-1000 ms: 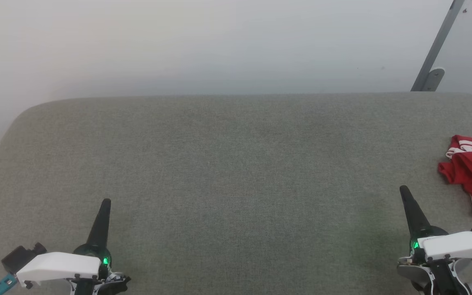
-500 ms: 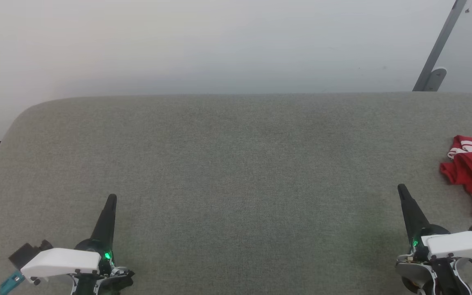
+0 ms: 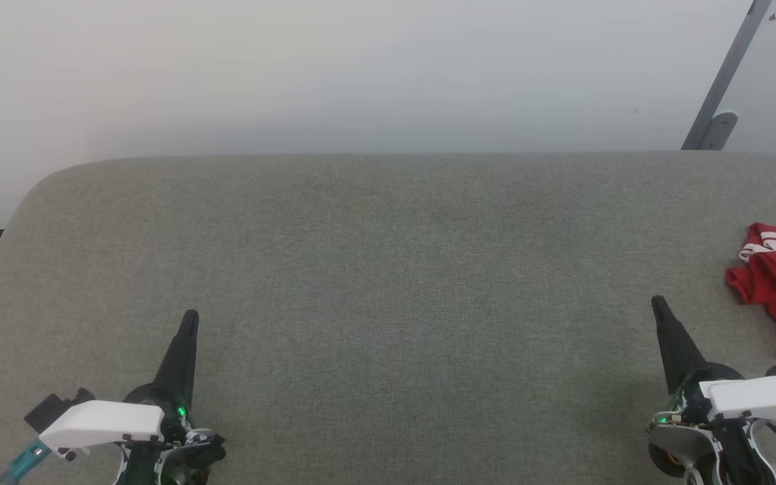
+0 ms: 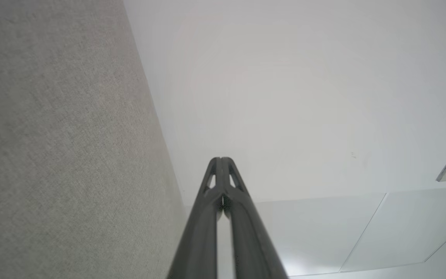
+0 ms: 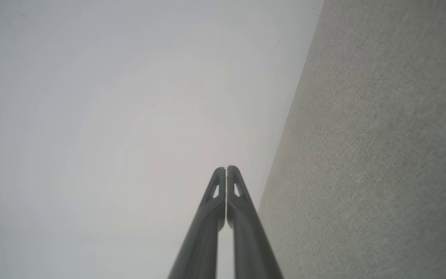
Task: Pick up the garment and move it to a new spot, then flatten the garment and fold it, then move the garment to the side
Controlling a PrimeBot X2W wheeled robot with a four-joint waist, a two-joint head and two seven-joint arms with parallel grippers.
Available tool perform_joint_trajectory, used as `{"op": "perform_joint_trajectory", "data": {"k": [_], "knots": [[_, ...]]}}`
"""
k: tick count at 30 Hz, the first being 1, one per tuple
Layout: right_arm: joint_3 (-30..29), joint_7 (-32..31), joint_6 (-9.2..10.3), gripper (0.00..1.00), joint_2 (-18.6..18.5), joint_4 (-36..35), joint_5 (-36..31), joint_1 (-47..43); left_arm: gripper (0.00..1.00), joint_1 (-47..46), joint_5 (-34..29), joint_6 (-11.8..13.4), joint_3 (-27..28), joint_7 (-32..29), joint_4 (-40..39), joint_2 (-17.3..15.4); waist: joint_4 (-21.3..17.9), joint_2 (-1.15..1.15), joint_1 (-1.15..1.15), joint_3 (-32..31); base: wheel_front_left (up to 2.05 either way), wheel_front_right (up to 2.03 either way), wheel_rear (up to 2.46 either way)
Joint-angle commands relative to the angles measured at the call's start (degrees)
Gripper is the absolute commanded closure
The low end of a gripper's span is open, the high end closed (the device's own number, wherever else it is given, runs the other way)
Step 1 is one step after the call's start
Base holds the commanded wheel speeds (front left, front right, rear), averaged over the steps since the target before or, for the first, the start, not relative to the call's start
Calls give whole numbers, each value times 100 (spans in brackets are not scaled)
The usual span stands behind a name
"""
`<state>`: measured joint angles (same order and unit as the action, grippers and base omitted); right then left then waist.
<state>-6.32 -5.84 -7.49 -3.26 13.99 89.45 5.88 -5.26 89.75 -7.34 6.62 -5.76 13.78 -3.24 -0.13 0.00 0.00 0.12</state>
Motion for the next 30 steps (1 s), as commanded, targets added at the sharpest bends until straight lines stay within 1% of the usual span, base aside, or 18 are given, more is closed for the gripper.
{"op": "perform_joint_trajectory", "data": {"k": [1,8,30], "knots": [[-21,-43,0,100,37,2,124,41,100,-113,112,-25,-3,-51,11,19,3,0,0,1,0,0,0],[-32,-93,0,100,56,6,334,54,100,-132,284,-25,-5,-110,38,55,13,0,0,6,0,0,0],[-27,-87,0,100,52,6,307,49,100,-132,269,-23,-6,-101,31,50,13,0,0,6,0,0,0]]}}
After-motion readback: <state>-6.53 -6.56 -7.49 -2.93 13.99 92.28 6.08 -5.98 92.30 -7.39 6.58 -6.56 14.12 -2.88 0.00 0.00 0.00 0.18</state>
